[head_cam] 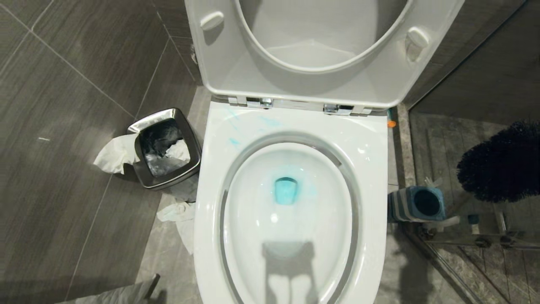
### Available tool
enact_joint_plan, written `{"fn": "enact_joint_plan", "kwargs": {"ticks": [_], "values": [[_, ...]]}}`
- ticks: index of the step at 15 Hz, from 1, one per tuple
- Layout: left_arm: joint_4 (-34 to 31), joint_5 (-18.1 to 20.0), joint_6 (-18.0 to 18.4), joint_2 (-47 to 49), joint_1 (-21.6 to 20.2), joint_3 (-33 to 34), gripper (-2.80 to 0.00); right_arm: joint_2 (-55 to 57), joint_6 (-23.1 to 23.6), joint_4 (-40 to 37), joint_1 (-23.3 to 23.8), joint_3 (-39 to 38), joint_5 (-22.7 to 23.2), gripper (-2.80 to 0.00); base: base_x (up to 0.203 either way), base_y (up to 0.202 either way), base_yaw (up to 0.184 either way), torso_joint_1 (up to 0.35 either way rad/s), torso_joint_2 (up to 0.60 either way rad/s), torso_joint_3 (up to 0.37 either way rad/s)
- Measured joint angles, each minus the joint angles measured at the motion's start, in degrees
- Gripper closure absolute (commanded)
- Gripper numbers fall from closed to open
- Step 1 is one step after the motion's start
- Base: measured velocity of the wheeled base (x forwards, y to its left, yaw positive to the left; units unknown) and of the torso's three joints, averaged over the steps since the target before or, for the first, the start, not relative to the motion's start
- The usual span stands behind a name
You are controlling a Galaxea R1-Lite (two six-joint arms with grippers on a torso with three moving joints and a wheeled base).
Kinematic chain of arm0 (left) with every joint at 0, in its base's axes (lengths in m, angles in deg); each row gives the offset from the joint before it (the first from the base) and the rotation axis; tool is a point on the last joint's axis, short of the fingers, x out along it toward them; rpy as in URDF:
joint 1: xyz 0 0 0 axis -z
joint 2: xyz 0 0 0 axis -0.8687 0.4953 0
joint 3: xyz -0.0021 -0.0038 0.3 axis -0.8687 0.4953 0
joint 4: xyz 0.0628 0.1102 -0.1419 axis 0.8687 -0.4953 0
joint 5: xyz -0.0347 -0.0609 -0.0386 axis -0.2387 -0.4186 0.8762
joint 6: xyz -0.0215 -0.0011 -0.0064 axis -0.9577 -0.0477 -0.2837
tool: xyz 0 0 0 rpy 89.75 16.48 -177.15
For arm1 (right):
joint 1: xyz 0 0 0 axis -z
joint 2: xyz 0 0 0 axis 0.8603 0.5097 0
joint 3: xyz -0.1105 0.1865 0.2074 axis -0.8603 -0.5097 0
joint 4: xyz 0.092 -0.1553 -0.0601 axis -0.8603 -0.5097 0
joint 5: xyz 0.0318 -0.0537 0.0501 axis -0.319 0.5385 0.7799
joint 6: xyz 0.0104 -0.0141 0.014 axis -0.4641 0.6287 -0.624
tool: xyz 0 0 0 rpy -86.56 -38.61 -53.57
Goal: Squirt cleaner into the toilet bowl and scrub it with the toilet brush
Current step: Scrub the toilet bowl
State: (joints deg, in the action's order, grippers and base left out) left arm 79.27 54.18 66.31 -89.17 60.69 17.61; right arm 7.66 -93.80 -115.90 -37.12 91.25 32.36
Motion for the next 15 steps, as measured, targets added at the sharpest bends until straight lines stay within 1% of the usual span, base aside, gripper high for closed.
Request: {"fn": "enact_joint_plan", "kwargs": {"ticks": [4, 7, 9, 12, 15], "values": [[0.00, 0.05, 0.02, 0.00, -0.02, 0.00, 0.00, 0.30, 0.86, -0.49, 0.00, -0.34, -0.09, 0.00, 0.000, 0.000, 0.000, 0.004, 0.00, 0.197], [0.00, 0.02, -0.03, 0.00, -0.02, 0.00, 0.00, 1.34, 6.04, -3.54, 0.00, -1.19, -0.13, 0.00, 0.000, 0.000, 0.000, 0.001, 0.01, 0.202], [0.00, 0.02, -0.08, 0.00, 0.02, 0.00, 0.00, 3.25, 6.56, -3.48, 0.00, -0.94, -1.07, 0.00, 0.000, 0.000, 0.000, 0.004, 0.00, 0.202], [0.00, 0.00, -0.13, 0.00, -0.05, 0.00, 0.00, 6.50, 6.88, -3.43, -0.02, -1.05, -5.60, 0.00, 0.000, 0.000, 0.000, 0.002, 0.00, 0.180], [0.00, 0.00, -0.03, 0.00, -0.05, 0.00, 0.00, 10.21, 10.09, -2.48, -1.04, -1.54, -9.75, 0.00, 0.000, 0.000, 0.000, 0.001, 0.00, 0.041]]}}
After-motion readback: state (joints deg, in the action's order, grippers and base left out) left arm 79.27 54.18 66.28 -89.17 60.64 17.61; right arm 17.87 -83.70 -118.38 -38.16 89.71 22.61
